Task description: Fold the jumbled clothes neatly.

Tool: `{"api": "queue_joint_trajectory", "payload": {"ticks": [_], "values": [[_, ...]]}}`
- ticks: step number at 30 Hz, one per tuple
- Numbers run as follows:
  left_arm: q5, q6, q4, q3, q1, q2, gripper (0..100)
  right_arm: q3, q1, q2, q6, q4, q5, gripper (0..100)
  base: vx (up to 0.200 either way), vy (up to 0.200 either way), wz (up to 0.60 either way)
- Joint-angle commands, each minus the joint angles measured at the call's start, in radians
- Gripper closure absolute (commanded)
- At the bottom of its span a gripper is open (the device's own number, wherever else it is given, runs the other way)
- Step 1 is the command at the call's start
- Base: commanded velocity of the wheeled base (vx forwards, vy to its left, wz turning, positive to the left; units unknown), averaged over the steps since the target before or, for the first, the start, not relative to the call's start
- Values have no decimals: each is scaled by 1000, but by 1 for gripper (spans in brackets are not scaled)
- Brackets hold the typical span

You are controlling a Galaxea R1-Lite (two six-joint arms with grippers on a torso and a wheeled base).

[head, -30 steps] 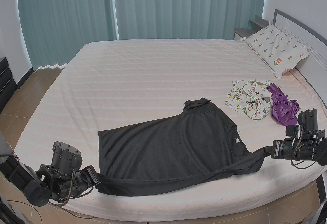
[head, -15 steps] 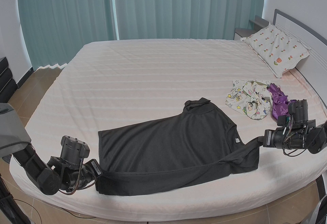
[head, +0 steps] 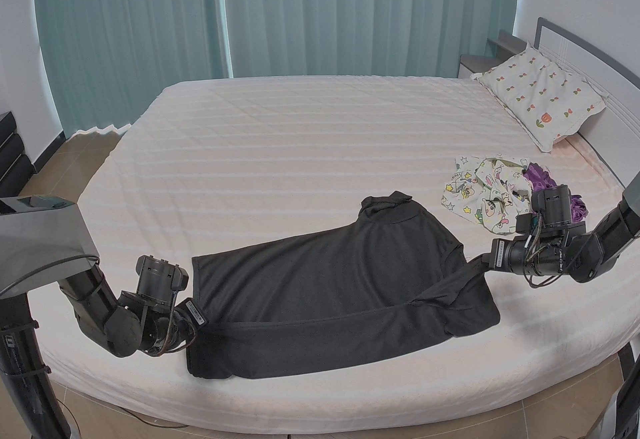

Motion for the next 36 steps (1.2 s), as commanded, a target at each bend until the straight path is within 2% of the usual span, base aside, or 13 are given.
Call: {"api": "queue_joint_trajectory", "payload": {"ticks": [1,13,14,24,30,36], "values": [[1,0,0,-38,10,61,100,-39,2,83,25,-35,-1,100,0,0,0],[-2,11,0,-99,28,121,100,-33,17,144,79,-120,-2,100,0,0,0],[-2,11,0,-102,28,124,0,-30,17,143,79,-120,-2,100,0,0,0],[-13,3,-2,-105,73,112,0,-24,19,141,98,-122,-1,100,0,0,0],[-114,6,-8,-44,105,81,0,35,16,111,98,-111,2,100,0,0,0],[-130,5,-8,-36,102,81,0,148,23,48,88,-101,21,100,0,0,0]]}}
